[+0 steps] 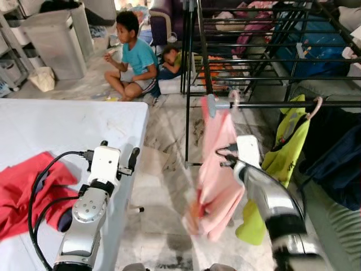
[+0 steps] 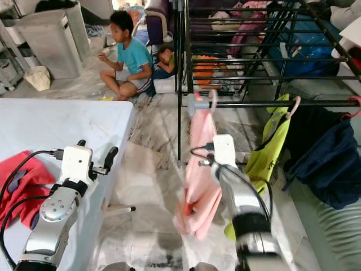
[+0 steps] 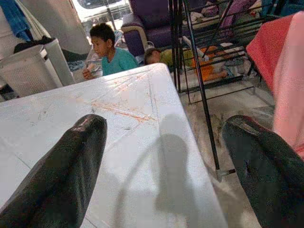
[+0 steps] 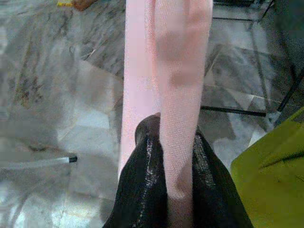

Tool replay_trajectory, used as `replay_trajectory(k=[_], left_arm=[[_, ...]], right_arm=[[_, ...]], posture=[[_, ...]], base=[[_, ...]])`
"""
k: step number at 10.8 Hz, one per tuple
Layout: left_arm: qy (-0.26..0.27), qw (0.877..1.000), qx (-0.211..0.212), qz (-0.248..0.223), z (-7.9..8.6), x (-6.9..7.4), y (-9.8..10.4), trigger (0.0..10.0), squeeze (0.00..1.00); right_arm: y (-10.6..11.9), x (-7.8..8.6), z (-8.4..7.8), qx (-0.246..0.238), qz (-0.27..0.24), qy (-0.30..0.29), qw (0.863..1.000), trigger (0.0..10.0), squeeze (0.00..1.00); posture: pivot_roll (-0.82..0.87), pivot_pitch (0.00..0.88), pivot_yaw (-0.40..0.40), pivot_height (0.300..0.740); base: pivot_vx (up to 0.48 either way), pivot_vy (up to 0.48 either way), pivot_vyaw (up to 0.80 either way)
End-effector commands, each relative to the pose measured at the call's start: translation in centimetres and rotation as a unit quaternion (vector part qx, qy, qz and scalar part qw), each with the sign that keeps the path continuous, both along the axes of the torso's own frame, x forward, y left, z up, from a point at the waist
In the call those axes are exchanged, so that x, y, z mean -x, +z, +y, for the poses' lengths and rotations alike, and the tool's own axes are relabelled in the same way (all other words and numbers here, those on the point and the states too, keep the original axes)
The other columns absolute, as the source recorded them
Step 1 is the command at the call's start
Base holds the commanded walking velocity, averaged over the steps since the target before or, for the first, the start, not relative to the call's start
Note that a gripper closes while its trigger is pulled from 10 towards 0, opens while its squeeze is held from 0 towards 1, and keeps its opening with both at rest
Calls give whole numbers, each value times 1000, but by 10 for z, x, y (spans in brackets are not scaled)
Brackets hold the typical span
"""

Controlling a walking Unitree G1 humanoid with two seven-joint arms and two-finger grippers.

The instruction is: Hang hanger

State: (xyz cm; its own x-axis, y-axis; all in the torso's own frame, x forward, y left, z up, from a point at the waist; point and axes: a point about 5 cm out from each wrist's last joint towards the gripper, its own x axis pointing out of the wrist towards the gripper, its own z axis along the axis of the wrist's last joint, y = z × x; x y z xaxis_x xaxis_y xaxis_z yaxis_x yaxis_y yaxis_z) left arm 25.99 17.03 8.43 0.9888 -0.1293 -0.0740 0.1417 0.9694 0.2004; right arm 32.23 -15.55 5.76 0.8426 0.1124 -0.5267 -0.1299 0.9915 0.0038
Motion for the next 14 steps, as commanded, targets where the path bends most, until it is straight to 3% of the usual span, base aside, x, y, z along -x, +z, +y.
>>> replay_trajectory(k=[1, 5, 8, 9, 10, 14], left_arm=[[-2, 1000, -5, -1, -1, -1, 2, 10000, 0], [-7, 1000, 3, 9, -7, 2, -4, 10000, 0], [-9, 1000, 6, 6, -8, -1, -2, 10000, 0], [-10, 1000, 6, 5, -9, -2, -2, 10000, 0], [-10, 1000, 6, 5, -10, -3, -2, 10000, 0], [-11, 1000, 7, 9, -13, -2, -6, 10000, 0]], right_arm=[[4, -6, -3, -1, -9, -3, 1000, 10000, 0], [-17, 0, -14, -16, 66, -18, 998, 10000, 0], [-22, 4, -14, -35, 77, -17, 996, 10000, 0], [-23, 4, -13, -40, 83, -9, 996, 10000, 333], [-23, 4, -14, -38, 83, -6, 996, 10000, 1000], [-22, 1, -16, -23, 66, 1, 998, 10000, 1000]], posture=[[40, 8, -12, 740], [35, 3, -18, 740], [32, 0, -9, 740], [31, 0, -9, 740], [29, 0, -10, 740], [22, 0, -4, 740]], base=[[0, 0, 0], [0, 0, 0], [0, 0, 0], [0, 0, 0], [0, 0, 0], [0, 0, 0]])
